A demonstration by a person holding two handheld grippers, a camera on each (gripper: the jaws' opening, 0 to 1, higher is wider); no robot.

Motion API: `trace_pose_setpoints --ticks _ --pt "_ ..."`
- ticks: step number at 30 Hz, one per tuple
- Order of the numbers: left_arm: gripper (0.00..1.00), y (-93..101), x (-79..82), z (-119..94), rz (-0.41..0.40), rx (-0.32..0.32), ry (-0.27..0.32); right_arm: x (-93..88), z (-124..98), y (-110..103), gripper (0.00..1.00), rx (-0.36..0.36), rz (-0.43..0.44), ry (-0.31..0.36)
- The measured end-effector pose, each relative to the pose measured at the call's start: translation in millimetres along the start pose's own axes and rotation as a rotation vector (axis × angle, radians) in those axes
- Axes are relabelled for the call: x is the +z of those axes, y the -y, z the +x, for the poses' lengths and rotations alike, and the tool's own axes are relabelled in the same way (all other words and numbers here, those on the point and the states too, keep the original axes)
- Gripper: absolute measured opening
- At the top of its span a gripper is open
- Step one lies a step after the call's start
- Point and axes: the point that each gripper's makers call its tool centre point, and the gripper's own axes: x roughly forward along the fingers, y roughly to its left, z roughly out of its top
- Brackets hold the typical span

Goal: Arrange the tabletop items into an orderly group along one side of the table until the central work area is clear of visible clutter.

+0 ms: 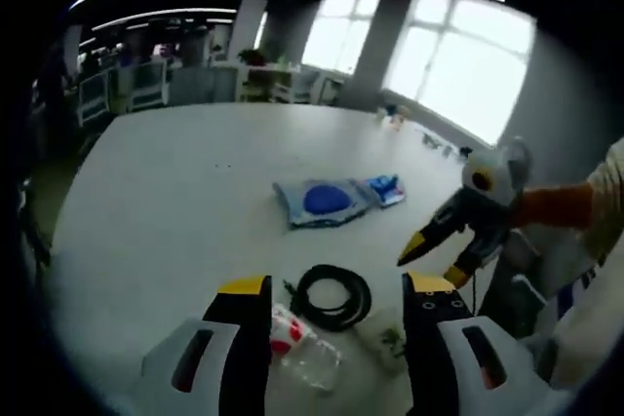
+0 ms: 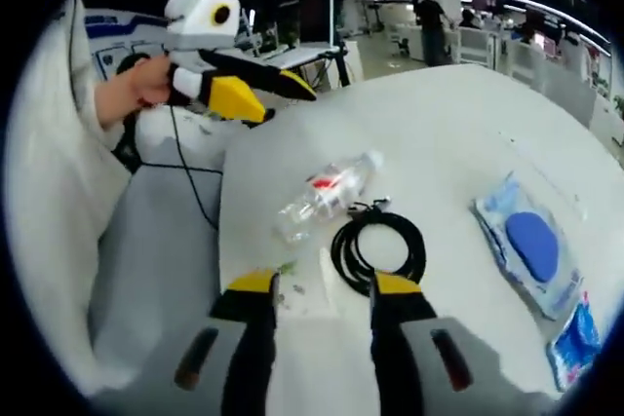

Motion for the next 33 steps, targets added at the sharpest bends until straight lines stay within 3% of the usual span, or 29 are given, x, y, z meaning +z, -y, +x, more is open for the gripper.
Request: trace_pose_setpoints --ticks 2,4,8,13,21,33 --pt "0.53 -1.4 -6.0 0 -0.010 -0.002 -0.008 -3.1 6 -4 0.35 0.057 -0.004 -0.029" --pt "0.55 -3.5 -12.4 -1 -0.014 0.001 -0.015 -3.7 10 1 0.35 0.057 -0.012 -0.045" --pt "0.62 -5.6 -25.6 -4 -0.034 -0.012 -0.024 -7.5 16 -2 0.35 0.129 -0.013 -0.089" --pt "0.74 -4.9 -56.2 -8 -0.049 -0.053 -0.084 -13.8 22 -3 0.33 0.187 -0.012 -0.136" --pt "0.75 -10.9 -88.4 -17 -0.093 -0.073 -0.104 -26.9 30 -5 0.29 0.273 -0.016 -0.221" --pt "0.70 -20.4 -89.7 -23 -0.127 -0.041 -0.066 -29.4 40 -9 0.18 0.368 0.012 -0.244"
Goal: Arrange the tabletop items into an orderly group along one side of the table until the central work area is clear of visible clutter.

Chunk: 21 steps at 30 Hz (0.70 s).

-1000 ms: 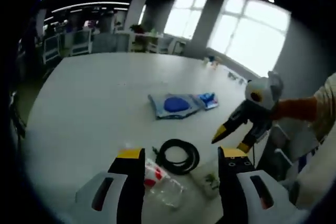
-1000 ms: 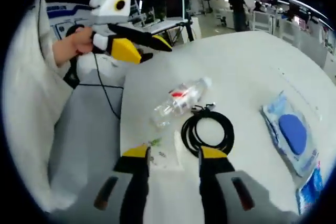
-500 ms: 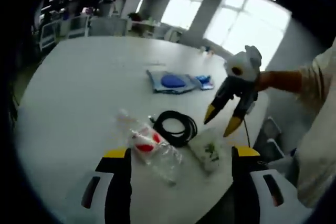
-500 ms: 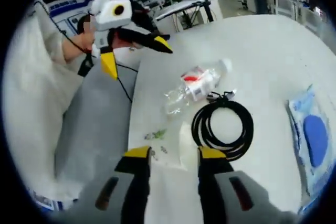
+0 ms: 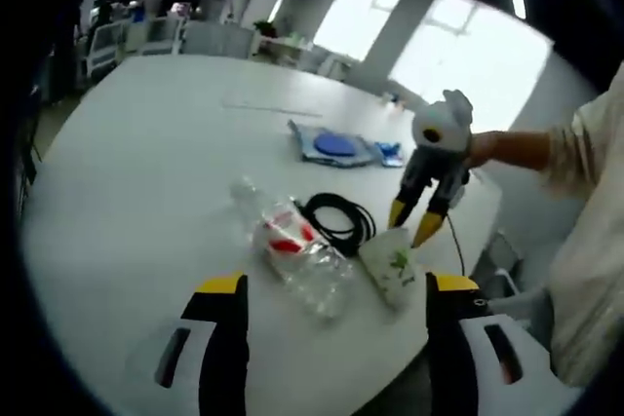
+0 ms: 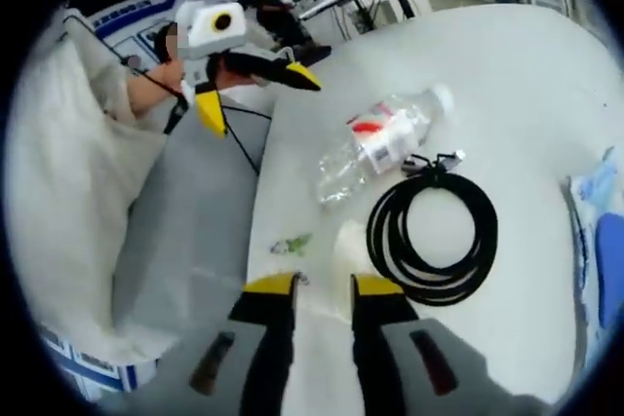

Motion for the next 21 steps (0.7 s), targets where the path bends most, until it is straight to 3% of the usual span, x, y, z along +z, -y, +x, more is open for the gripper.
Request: trace_pose_setpoints --ticks 14,21 --pt "0.67 -3.4 -6.3 0 -0.017 0.005 -0.002 -6.8 1 -17 0.09 0.084 -0.015 -0.023" --pt "0.65 -3.0 -7.1 0 -0.014 -0.001 -0.008 -9.1 -1 -39 0.02 0.151 0.005 -0.024"
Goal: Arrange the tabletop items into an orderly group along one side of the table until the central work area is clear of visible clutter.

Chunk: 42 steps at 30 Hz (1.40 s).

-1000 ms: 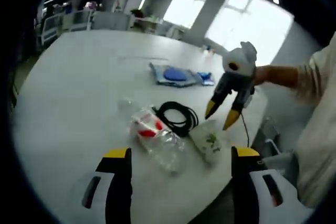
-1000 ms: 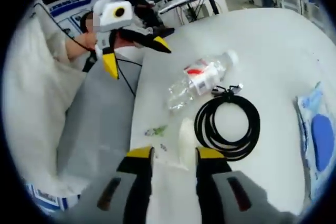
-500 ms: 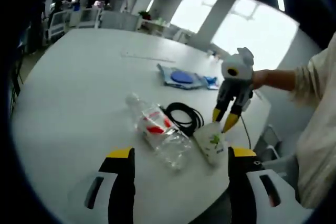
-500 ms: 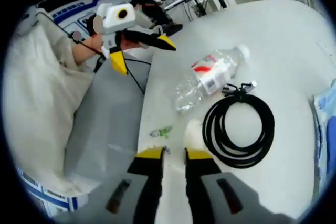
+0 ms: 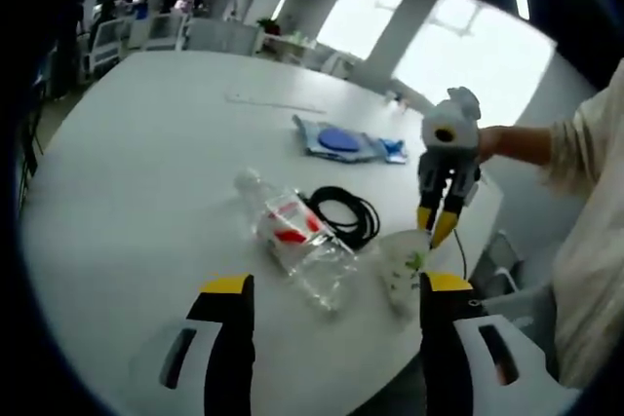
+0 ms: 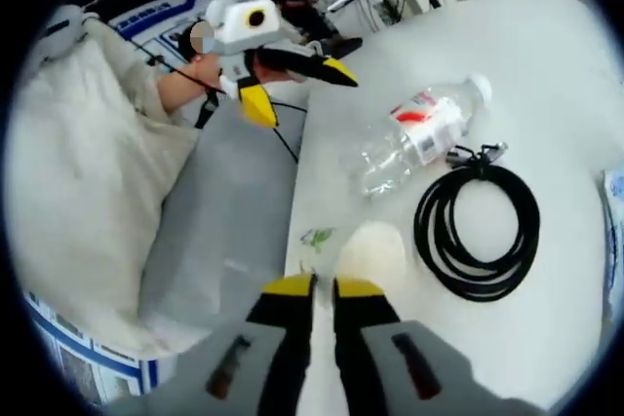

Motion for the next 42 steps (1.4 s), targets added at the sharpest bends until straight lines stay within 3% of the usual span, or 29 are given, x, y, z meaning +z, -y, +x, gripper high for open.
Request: trace_pose_setpoints --ticks 7,18,28,36,42 --pt "0.65 1.6 -0.8 -1 0.001 -0.012 -0.001 2.2 5 -15 0.00 0.028 0.003 0.022" --pt "0.65 3.5 -1.6 -1 0.009 -0.024 -0.003 7.0 -5 -23 0.00 -0.033 0.000 0.050" --pt "0.63 4.7 -0.3 0 0.024 -0.044 0.003 34.3 -37 -21 0.00 -0.196 -0.040 0.117" --pt "0.62 6.0 -0.8 2 0.044 -0.062 0.002 66.3 -76 -1 0.00 -0.381 -0.110 0.142" --pt "0.62 6.9 -1.3 3 0.047 -0.078 0.008 93.9 -100 14 0.00 -0.456 -0.133 0.149"
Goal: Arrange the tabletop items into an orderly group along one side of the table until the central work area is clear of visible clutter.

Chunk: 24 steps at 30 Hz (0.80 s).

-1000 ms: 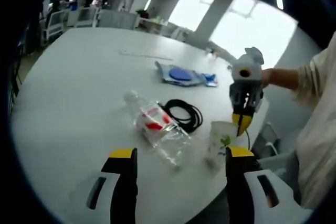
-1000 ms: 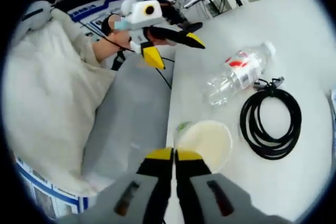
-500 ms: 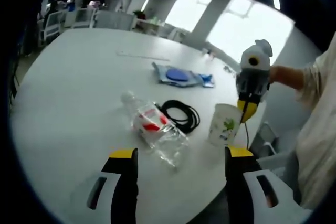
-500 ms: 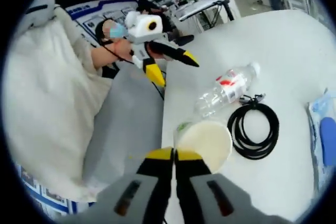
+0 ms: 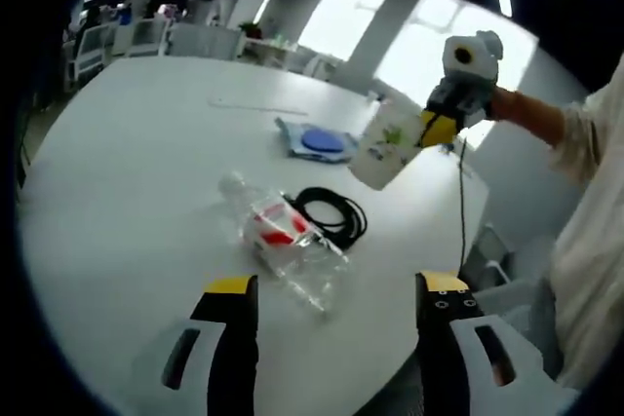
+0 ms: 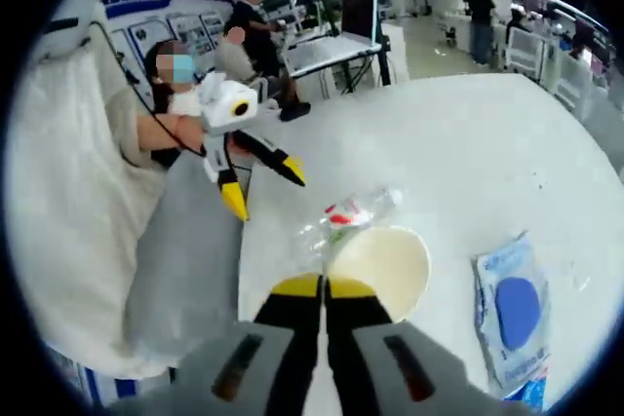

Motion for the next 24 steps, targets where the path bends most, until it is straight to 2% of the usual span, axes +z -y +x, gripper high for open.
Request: trace_pose_setpoints --ticks 3,6,9,13,24 --pt "0.62 -0.9 -0.8 0 -0.005 -0.006 0.004 13.6 -1 14 0.00 -0.030 -0.018 0.003" --pt "0.62 -1.8 -1.4 -1 -0.006 -0.009 0.006 19.6 2 23 0.00 -0.048 -0.035 -0.008" --pt "0.62 -3.8 -1.6 -2 -0.003 -0.006 0.006 16.1 5 35 0.00 -0.081 -0.083 -0.069" --pt "0.61 -5.9 -1.8 -3 -0.004 -0.004 0.007 19.7 8 49 0.00 -0.097 -0.093 -0.087" --pt "0.61 -4.6 -3.8 3 -0.003 -0.008 -0.003 28.8 7 106 0.00 -0.175 -0.130 -0.165"
